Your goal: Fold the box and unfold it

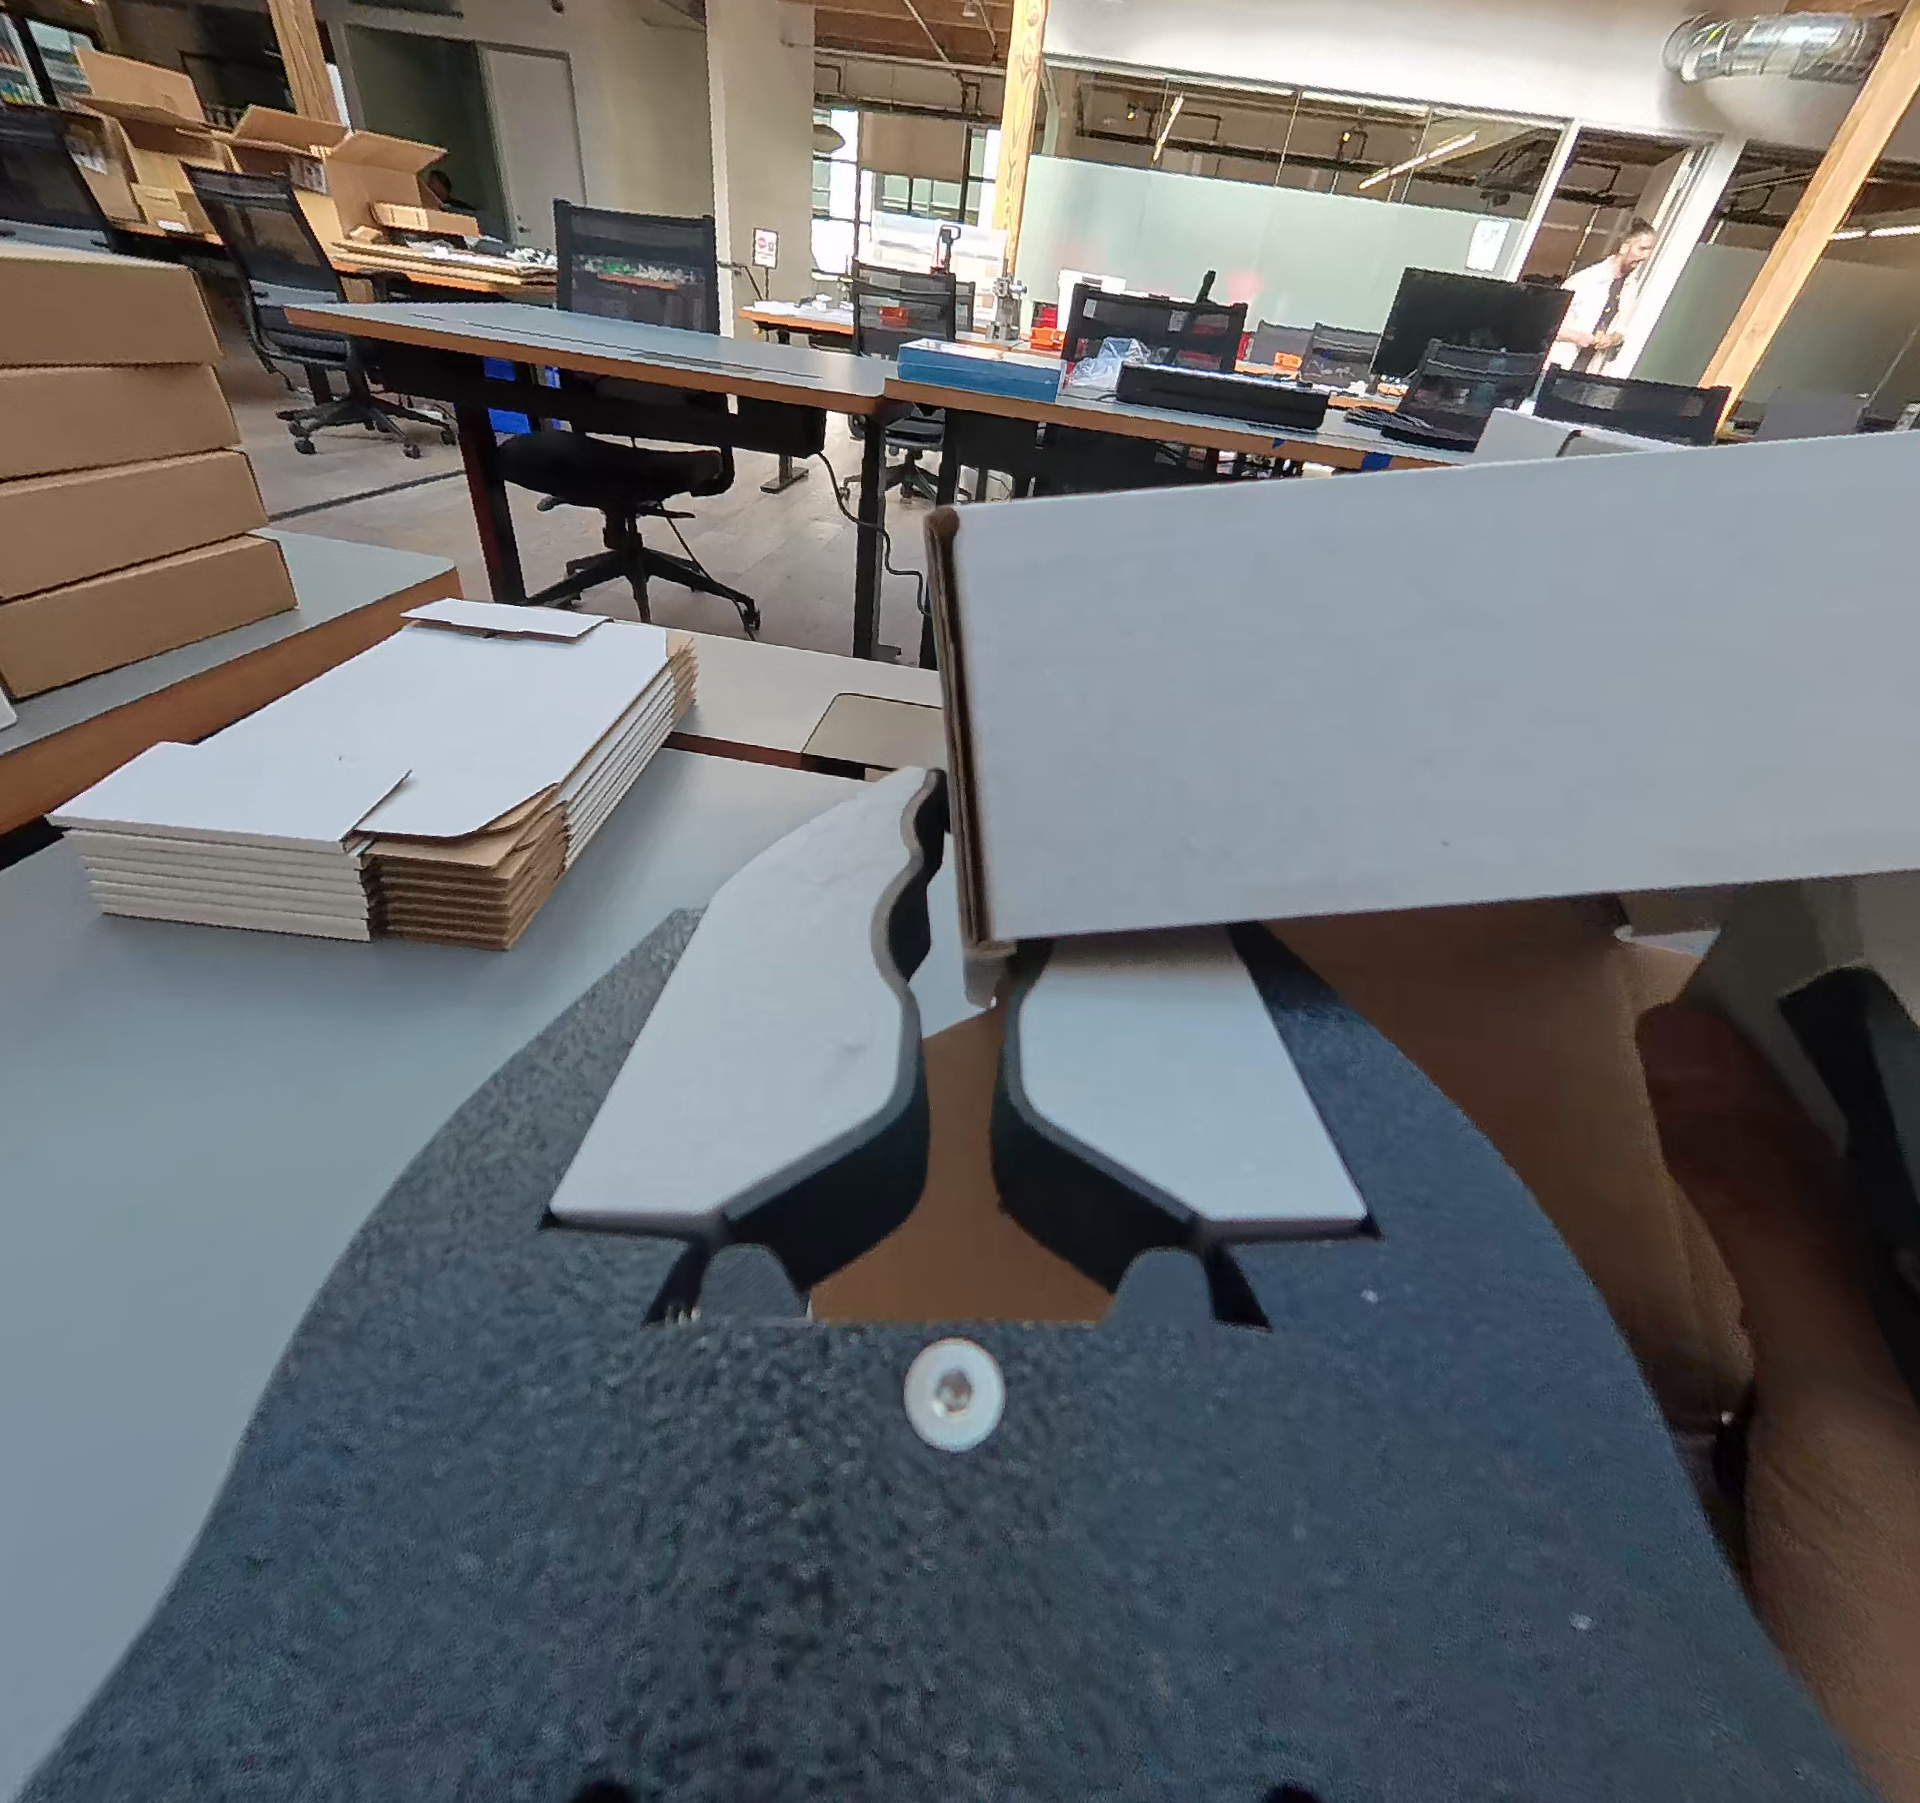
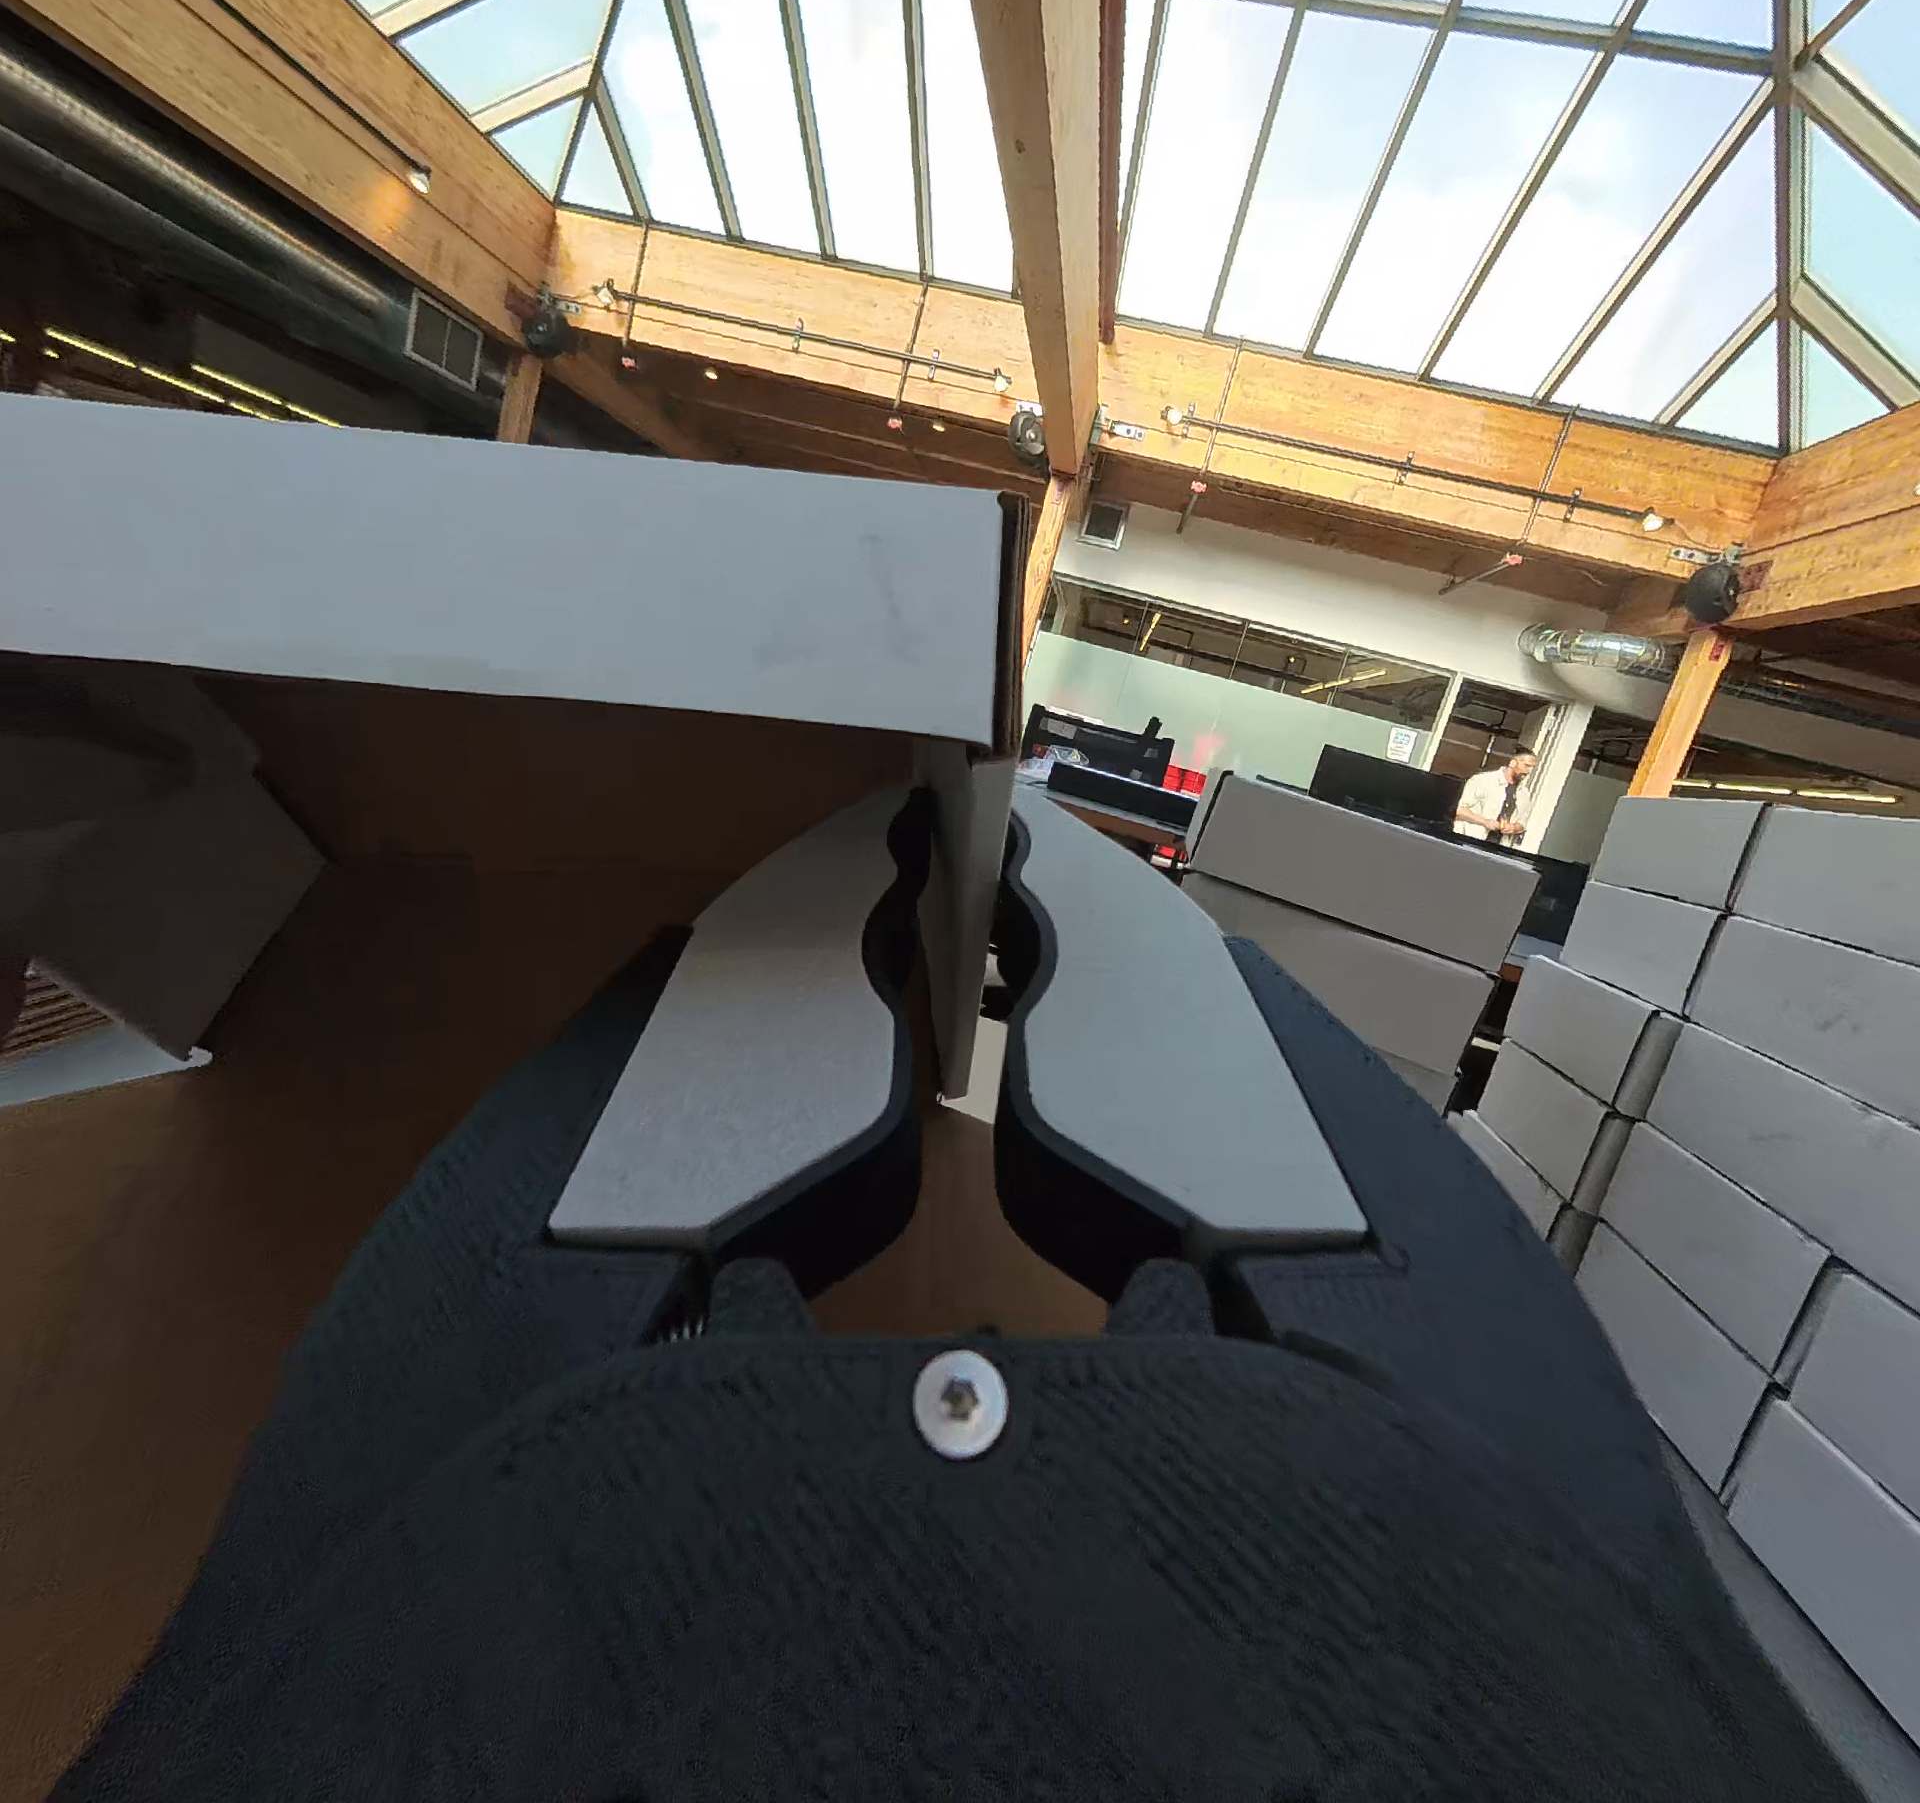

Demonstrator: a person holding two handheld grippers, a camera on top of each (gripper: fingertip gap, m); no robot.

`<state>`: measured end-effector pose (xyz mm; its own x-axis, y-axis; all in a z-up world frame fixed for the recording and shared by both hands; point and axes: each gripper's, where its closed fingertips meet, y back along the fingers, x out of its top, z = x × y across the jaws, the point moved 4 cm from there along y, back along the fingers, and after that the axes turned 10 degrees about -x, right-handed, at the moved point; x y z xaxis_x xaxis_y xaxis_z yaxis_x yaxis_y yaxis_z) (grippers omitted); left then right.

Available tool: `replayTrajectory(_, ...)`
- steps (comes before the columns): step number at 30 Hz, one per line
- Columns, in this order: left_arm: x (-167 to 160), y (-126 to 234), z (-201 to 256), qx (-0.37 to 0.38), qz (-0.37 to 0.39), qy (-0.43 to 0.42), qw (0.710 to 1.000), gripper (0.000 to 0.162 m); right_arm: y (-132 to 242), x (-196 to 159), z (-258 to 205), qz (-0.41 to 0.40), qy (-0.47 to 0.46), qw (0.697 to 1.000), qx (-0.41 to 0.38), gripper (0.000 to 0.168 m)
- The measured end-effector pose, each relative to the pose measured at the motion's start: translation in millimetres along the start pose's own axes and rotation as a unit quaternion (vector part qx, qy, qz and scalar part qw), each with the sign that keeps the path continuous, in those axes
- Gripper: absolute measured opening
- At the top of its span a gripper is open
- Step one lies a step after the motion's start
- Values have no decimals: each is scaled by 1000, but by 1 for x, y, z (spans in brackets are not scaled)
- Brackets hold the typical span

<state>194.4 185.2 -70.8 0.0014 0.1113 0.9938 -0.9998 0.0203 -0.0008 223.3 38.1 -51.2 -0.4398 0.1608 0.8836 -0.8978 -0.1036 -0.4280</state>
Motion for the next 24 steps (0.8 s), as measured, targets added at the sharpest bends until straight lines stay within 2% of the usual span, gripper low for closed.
replayTrajectory(7,2,-12,-7,21,14,-55,998,6,0,-10,-6,-67,-13,997,-20,6)
replayTrajectory(14,-10,-14,-17,32,-1,-29,999,6,2,-13,-17,-83,5,997,-9,7)
replayTrajectory(19,-24,-16,-20,31,-25,-39,998,7,8,-20,-20,-106,10,994,0,7)
replayTrajectory(24,-25,-21,-19,24,-25,-41,999,8,6,-17,-18,-114,15,993,-9,7)
